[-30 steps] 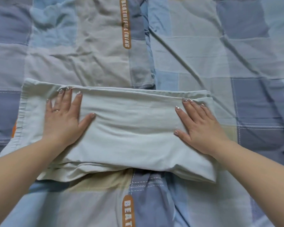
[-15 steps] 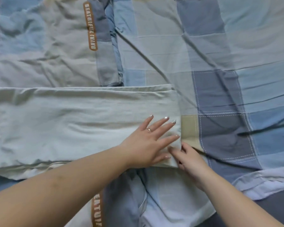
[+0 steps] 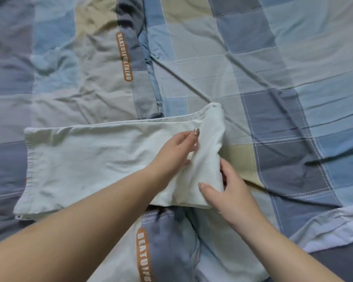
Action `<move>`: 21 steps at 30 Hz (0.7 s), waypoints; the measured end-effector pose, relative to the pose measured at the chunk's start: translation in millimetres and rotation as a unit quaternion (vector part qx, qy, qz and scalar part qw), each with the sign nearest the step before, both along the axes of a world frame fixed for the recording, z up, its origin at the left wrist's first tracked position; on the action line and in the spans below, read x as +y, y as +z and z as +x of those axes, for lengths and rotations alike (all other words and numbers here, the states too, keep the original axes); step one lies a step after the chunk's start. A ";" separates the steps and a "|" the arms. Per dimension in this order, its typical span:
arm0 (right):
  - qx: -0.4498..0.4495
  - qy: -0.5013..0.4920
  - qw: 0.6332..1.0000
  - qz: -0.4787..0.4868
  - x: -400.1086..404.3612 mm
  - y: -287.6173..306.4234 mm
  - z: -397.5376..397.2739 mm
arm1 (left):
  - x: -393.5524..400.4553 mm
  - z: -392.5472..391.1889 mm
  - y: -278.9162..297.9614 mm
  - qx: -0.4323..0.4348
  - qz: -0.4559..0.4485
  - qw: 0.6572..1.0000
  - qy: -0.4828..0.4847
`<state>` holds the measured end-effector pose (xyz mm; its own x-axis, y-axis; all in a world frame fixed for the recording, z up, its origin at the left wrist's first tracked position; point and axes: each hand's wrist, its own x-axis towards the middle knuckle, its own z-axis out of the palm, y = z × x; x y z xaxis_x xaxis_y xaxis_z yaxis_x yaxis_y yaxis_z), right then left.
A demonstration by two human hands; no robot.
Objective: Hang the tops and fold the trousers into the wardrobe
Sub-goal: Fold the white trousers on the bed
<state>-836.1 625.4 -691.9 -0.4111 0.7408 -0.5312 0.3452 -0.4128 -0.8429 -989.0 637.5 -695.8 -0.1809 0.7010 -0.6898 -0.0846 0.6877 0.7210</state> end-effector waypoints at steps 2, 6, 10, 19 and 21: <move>0.001 0.034 0.999 0.030 -9.8 28.0 -26.4 | 10.3 -28.8 26.1 -0.036 -0.015 0.999 0.021; 0.001 0.124 0.986 0.111 -27.9 75.7 -86.0 | 22.7 -85.5 78.0 -0.016 -0.008 1.000 -0.012; 0.003 0.153 0.970 0.188 -53.4 98.7 -147.9 | 11.5 -134.0 114.7 0.159 0.023 0.985 -0.061; 0.015 0.225 0.956 0.190 -120.5 95.5 -267.9 | -66.5 -266.8 108.1 0.272 -0.010 0.960 0.065; 0.040 0.213 0.964 0.156 -125.9 98.2 -280.1 | -87.2 -283.4 103.3 0.163 -0.010 0.974 0.159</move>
<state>-1116.3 499.5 -593.8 -0.7440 0.6134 -0.2649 0.3567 0.0295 -0.9338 -1272.5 550.3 -592.6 -0.5977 0.5612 -0.5725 -0.0641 0.6783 0.7320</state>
